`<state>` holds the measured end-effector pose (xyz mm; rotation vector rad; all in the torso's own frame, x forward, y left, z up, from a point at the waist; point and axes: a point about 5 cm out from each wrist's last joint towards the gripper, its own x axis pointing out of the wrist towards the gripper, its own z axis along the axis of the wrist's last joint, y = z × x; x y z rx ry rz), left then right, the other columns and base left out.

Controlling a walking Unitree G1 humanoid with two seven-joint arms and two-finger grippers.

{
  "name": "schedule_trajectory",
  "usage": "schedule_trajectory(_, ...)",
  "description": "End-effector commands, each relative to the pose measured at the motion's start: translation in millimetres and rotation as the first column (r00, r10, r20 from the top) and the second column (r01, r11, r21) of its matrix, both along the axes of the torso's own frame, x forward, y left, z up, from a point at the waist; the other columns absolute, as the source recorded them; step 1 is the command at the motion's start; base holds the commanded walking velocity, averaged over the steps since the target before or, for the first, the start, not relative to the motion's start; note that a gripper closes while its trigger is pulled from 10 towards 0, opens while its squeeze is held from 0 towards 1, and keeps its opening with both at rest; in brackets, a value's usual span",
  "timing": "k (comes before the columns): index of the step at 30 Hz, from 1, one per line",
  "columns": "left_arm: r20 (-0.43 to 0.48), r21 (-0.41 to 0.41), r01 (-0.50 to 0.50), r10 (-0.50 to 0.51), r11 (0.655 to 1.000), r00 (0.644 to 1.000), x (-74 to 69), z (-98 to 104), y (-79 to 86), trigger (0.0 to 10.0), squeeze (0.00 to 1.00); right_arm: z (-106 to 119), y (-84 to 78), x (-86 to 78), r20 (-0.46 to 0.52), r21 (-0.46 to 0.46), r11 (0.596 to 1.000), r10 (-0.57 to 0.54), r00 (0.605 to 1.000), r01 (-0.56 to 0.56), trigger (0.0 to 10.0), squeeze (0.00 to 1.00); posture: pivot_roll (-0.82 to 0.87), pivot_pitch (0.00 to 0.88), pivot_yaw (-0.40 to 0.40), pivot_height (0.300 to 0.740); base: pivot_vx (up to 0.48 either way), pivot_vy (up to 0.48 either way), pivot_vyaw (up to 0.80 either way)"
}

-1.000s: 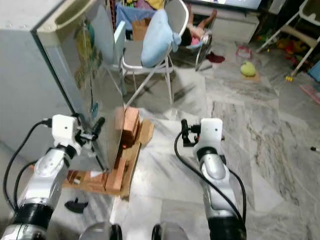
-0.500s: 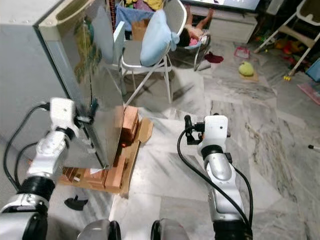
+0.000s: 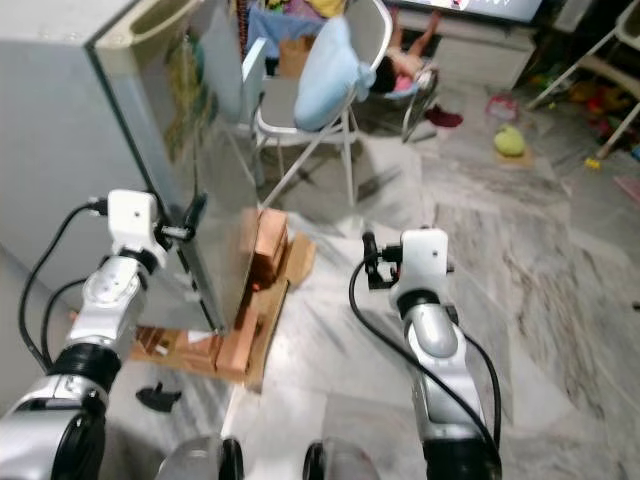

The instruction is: Restocking fridge

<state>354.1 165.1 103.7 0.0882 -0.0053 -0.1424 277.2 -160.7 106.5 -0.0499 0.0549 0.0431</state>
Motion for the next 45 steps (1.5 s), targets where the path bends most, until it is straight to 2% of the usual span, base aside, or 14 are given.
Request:
schedule_trajectory(1, 0.046, 0.045, 0.127, -0.129, 0.991, 0.991, 9.6, 17.4, -28.5, 10.0, 0.00, 0.4, -2.6, 0.8, -0.003, 0.008, 1.000, -0.015, 1.000, 0.015, 10.0, 0.00, -0.05, 0.064, -0.090, 0.740, 0.000, 0.000, 0.00)
schedule_trajectory(2, 0.067, 0.080, 0.217, -0.223, 0.973, 0.973, 10.6, 23.5, -47.1, 10.0, 0.00, 0.6, -3.1, 0.2, -0.004, 0.021, 0.999, -0.025, 1.000, 0.026, 10.0, 0.00, -0.05, 0.062, -0.087, 0.740, 0.000, 0.000, 0.00)
schedule_trajectory(5, 0.081, 0.093, 0.285, -0.293, 0.954, 0.953, 10.5, 28.0, -64.3, 10.0, 0.00, 0.7, -5.2, -0.3, -0.002, 0.028, 0.999, -0.043, 0.999, 0.043, 10.0, 0.00, -0.05, 0.058, -0.086, 0.740, 0.000, 0.000, 0.00)
schedule_trajectory(6, 0.084, 0.073, 0.309, -0.314, 0.948, 0.946, 10.2, 29.6, -72.9, 10.0, 0.00, 0.5, -6.9, -0.2, -0.002, 0.034, 0.998, -0.054, 0.999, 0.055, 10.0, 0.00, -0.05, 0.058, -0.085, 0.740, 0.000, 0.000, 0.00)
schedule_trajectory(7, 0.096, 0.067, 0.373, -0.378, 0.925, 0.921, 7.2, 32.5, -90.9, 10.0, 0.00, 0.8, -10.3, 0.7, -0.001, 0.045, 0.996, -0.082, 0.997, 0.082, 10.0, 0.00, -0.04, 0.055, -0.082, 0.740, 0.000, 0.000, 0.00)
schedule_trajectory(9, 0.106, 0.081, 0.427, -0.434, 0.900, 0.895, 3.2, 33.5, -104.3, 10.0, 0.00, 2.3, -12.5, 2.3, 0.009, 0.044, 0.994, -0.102, 0.995, 0.101, 10.0, 0.00, -0.04, 0.054, -0.079, 0.740, 0.000, 0.000, 0.00)
schedule_trajectory(12, 0.105, 0.084, 0.435, -0.442, 0.896, 0.891, 3.2, 32.6, -105.7, 10.0, 0.00, 2.8, -12.6, 2.8, 0.013, 0.045, 0.993, -0.106, 0.994, 0.105, 10.0, 0.00, -0.04, 0.052, -0.079, 0.740, 0.000, 0.000, 0.00)
schedule_trajectory(16, 0.074, 0.088, 0.403, -0.410, 0.911, 0.909, 3.4, 22.0, -82.7, 10.0, 0.00, 4.0, -13.4, 3.1, 0.024, 0.043, 0.993, -0.112, 0.993, 0.111, 10.0, 0.00, -0.04, 0.053, -0.077, 0.740, 0.000, 0.000, 0.00)
schedule_trajectory(19, 0.033, 0.088, 0.309, -0.313, 0.947, 0.949, 1.6, 9.6, -47.4, 10.0, 0.00, 1.5, -14.9, 2.5, 0.017, 0.040, 0.992, -0.117, 0.993, 0.116, 10.0, 0.00, -0.03, 0.052, -0.080, 0.740, 0.000, 0.000, 0.00)
schedule_trajectory(22, 0.006, 0.097, 0.263, -0.265, 0.960, 0.964, -2.4, 1.6, -26.0, 10.0, 0.00, 0.5, -15.0, 3.7, 0.010, 0.037, 0.992, -0.121, 0.993, 0.121, 10.0, 0.00, -0.03, 0.053, -0.084, 0.740, 0.000, 0.000, -0.53)
schedule_trajectory(25, -0.006, 0.072, 0.228, -0.228, 0.971, 0.974, -11.1, -7.5, -5.0, 10.0, 0.00, 0.2, -12.7, 6.2, 0.009, 0.042, 0.992, -0.116, 0.993, 0.116, 10.0, 0.00, -0.02, 0.051, -0.090, 0.740, 0.121, 0.000, -0.80)
schedule_trajectory(28, -0.009, 0.056, 0.211, -0.210, 0.976, 0.978, -18.1, -14.1, 3.1, 10.0, 0.00, -0.2, -9.3, 7.3, 0.012, 0.045, 0.994, -0.102, 0.995, 0.101, 10.0, 0.00, -0.01, 0.050, -0.097, 0.740, 0.398, 0.000, -0.80)
schedule_trajectory(35, -0.003, 0.053, 0.153, -0.153, 0.987, 0.988, -17.9, -14.7, 4.1, 10.0, 0.00, 1.1, -7.9, 9.3, 0.020, 0.043, 0.995, -0.091, 0.996, 0.090, 10.0, 0.00, -0.01, 0.043, -0.101, 0.740, 0.412, 0.000, -0.20)
schedule_trajectory(45, 0.002, 0.066, 0.011, -0.012, 0.998, 1.000, -22.5, -18.3, 23.8, 10.0, 0.00, -1.2, -12.4, 6.2, 0.021, 0.038, 0.994, -0.106, 0.994, 0.105, 10.0, 0.00, -0.03, 0.045, -0.093, 0.740, 0.000, 0.000, 0.00)
